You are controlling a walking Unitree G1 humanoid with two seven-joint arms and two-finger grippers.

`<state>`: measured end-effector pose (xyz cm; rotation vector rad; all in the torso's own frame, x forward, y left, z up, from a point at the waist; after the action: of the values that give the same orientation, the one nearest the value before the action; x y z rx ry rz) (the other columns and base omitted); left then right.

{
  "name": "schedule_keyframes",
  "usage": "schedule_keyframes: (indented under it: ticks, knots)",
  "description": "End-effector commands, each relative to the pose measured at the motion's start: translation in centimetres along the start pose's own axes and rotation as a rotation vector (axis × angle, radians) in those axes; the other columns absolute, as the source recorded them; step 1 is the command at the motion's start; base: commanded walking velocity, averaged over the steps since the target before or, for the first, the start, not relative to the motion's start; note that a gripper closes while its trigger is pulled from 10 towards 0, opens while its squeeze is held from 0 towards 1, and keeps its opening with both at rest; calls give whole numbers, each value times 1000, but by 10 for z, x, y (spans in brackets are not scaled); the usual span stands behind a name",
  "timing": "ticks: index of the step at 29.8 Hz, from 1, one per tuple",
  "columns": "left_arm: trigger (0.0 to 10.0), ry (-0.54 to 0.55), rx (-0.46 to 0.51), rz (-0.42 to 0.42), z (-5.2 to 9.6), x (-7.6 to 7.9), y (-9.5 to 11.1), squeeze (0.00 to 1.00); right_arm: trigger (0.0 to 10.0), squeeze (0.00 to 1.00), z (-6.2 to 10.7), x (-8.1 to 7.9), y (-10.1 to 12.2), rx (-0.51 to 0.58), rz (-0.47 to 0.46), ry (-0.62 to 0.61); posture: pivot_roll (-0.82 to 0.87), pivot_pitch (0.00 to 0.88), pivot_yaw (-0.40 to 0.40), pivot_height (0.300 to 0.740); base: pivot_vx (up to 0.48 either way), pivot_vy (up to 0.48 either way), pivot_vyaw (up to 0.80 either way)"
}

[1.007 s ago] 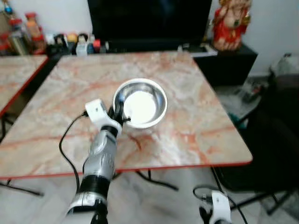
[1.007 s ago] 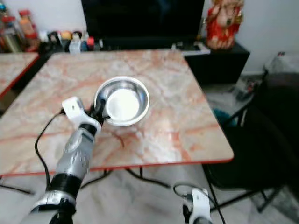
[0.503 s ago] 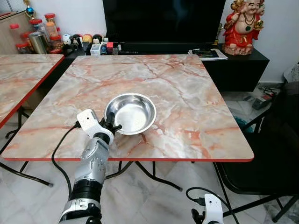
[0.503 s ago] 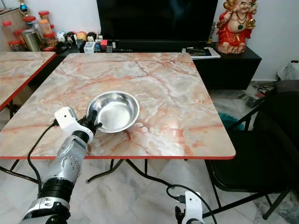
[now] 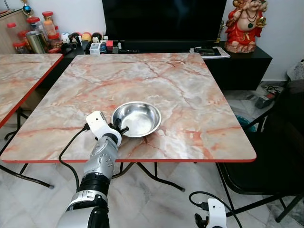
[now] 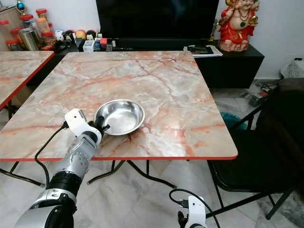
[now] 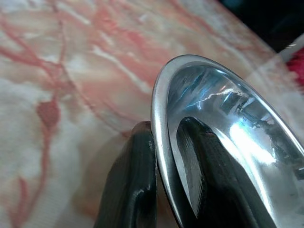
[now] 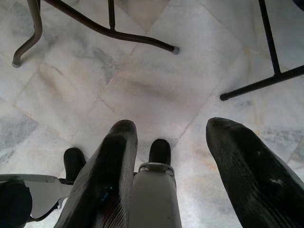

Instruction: Setting the table

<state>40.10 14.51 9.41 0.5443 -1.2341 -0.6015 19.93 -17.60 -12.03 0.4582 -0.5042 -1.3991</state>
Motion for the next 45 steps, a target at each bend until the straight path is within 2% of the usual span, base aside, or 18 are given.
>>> schedule_keyframes:
  ticks: [1, 10, 11, 16, 17, 34, 45]
  knots:
    - [10000, 9, 12, -22, -3, 5, 7, 0, 10000, 0, 0, 1, 2, 6, -9, -6, -13, 0, 11, 740, 0, 0, 0]
    - [10000, 10, -45, -32, -2, 2, -6, 0, 10000, 0, 0, 2, 3, 8, -6, -6, -15, 0, 8, 740, 0, 0, 0]
    - [10000, 12, -52, -28, -2, 1, -8, 35, 10000, 0, 0, 2, 3, 7, -4, -6, -15, 0, 8, 740, 0, 0, 0]
    - [10000, 10, -70, -29, -2, 2, -12, 35, 10000, 0, 0, 2, 3, 7, -3, -6, -14, 0, 6, 740, 0, 0, 0]
    - [10000, -1, -74, -32, -1, 4, -13, 1000, 10000, 0, 0, 3, 3, 7, -1, -6, -13, 0, 3, 740, 0, 0, 0]
    - [10000, -46, -85, -42, 1, 11, -11, 1000, 10000, 0, -1, 3, 4, 7, 6, -3, -9, 0, -3, 740, 0, 0, 0]
    - [10000, -26, -30, -37, 6, 4, 7, 1000, 10000, 0, -1, 4, 7, 11, 14, -1, -4, 0, -13, 740, 0, 0, 0]
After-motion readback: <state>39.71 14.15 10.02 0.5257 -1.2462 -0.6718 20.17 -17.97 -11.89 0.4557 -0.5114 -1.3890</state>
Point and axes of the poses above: a point about 5 cm out from each wrist's last joint towards the gripper, its own z axis pointing back from the gripper into the wrist, its own y axis along the axis of the wrist's last joint, x = y × z, the point moved 4 cm from there along -z, pointing out of the wrist towards the gripper, and after that the axes turned 12 degrees about z, right-handed, at the moved point
